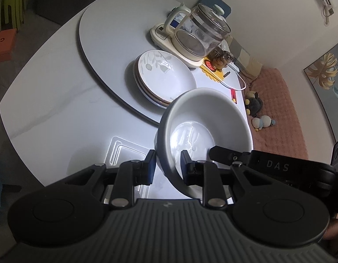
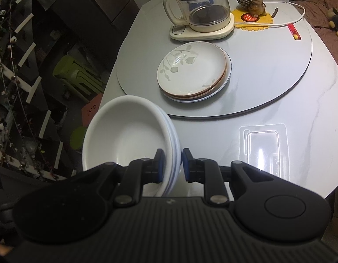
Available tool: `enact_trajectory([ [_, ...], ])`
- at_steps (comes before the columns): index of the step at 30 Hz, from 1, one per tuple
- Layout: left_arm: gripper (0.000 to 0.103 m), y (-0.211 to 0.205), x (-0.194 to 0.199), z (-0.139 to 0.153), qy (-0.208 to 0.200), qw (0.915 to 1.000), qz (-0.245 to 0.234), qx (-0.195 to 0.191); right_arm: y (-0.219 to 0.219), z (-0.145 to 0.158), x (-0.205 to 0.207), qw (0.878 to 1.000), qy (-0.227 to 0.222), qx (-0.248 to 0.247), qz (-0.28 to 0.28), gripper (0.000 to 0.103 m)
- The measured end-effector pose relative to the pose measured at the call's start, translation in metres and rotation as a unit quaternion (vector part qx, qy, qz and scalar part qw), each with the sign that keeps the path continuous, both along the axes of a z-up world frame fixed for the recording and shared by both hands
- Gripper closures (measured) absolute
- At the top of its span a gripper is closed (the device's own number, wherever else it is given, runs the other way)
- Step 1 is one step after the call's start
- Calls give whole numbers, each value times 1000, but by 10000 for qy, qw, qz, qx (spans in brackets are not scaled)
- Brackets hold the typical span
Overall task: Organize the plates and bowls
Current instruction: 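Lift the nested bowls with both grippers and carry them onto the plate stack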
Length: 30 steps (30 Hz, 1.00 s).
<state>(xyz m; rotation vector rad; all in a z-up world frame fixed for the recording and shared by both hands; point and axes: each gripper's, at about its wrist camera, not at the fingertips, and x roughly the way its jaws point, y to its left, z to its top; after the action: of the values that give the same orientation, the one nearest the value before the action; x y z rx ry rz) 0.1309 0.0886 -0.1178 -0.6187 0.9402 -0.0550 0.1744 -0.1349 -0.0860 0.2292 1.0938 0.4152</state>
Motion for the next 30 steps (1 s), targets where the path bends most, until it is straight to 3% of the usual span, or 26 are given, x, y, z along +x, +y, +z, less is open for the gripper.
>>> enact_trajectory([
  [15,76,18,85,-8,65,9998,140,-133,17,-2,77,10000,-33,-40,67,82],
  [30,76,16,211,-52,442,9988,154,-174,15,-45,183,9996,276,-18,13,82],
])
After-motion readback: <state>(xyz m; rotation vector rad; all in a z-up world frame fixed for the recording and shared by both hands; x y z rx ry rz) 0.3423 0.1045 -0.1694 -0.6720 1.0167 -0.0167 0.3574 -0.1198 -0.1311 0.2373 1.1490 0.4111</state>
